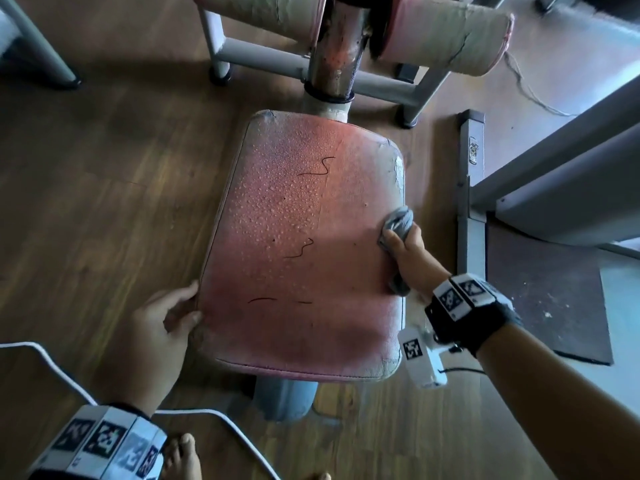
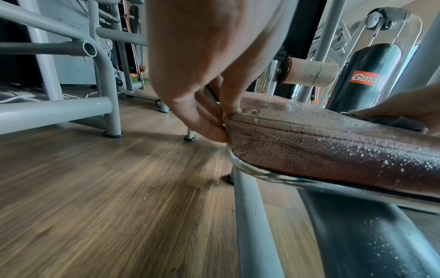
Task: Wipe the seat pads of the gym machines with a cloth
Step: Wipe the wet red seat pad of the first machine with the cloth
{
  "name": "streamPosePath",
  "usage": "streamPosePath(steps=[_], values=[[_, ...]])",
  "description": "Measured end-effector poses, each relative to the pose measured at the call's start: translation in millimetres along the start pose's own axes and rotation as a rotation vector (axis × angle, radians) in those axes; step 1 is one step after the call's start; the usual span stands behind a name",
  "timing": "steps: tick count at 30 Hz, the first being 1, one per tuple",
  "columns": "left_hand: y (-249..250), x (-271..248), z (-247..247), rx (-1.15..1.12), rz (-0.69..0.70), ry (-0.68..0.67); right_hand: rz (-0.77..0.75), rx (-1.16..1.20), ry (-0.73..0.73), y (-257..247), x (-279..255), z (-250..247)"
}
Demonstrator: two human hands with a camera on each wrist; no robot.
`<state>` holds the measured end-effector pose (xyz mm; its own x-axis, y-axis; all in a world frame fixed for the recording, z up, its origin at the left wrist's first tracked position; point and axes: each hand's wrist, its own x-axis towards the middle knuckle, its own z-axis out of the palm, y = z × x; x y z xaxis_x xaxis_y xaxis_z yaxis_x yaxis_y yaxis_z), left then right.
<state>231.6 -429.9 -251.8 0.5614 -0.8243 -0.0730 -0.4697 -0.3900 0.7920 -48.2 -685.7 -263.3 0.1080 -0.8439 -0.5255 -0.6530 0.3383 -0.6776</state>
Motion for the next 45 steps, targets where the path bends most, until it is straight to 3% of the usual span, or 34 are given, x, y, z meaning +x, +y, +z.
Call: streamPosePath(steps=[9,16,23,31,36,39,45], values=[[2,2,1,-0.040,-0.016,0.001,-0.014,-0.031,0.020,-15,10,-2],[0,3,0,-0.061,-0.003,-0.017,0.006,-0.024,0.039,34,-59,13],[0,2,-3,-0.050,-0.009,-0.033,0.011,-0.060,0.024,14,-42,5],[9,-1,-6,-0.058,-0.029,-0.041,0.017,-0.092,0.126,35,-110,25],[12,-1,-11,-0.034,-0.038,-0.078,0.071,-0.059,0.074,26,-93,19],[15,-2,-14,-0.019,-0.058,-0.078,0.063,0.002,0.145,29,-98,25],[19,-3,-15,-0.007,-0.082,-0.073,0.114,0.173,0.270,54,-162,57]])
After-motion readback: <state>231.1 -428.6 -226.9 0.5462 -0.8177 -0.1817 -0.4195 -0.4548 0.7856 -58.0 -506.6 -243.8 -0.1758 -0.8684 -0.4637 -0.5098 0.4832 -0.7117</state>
